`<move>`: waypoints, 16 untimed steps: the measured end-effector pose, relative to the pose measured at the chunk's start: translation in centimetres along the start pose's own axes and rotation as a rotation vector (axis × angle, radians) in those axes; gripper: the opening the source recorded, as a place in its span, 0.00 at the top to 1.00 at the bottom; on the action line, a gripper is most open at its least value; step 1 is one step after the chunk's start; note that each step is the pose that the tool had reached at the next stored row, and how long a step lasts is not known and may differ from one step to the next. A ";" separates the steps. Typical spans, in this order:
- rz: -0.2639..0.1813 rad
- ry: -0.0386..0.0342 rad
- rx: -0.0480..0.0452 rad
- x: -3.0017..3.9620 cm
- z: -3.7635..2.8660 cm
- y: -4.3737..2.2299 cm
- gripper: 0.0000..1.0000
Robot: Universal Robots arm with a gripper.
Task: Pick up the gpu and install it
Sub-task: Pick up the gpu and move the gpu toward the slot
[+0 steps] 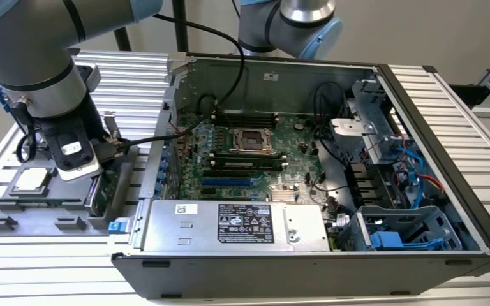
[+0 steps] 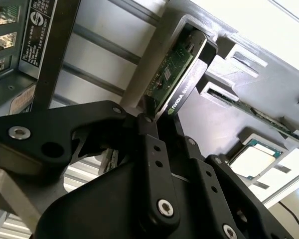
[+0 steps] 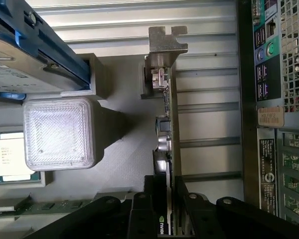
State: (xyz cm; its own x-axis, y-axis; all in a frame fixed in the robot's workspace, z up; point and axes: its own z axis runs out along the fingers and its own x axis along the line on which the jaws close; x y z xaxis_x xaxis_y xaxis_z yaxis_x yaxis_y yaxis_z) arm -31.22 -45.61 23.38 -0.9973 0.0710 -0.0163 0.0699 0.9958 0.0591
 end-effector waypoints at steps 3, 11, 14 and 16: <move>0.000 -0.0001 -0.0001 0.00 0.01 0.00 1.00; 0.000 -0.0001 -0.0001 0.00 0.05 0.00 1.00; 0.000 -0.0001 -0.0001 0.00 0.05 0.00 1.00; 0.000 -0.0001 -0.0001 0.00 0.05 0.00 1.00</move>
State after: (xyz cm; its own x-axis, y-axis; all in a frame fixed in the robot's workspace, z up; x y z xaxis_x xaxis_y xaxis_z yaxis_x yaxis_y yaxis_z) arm -31.22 -45.61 23.32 -0.9973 0.0710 -0.0164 0.0699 0.9958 0.0591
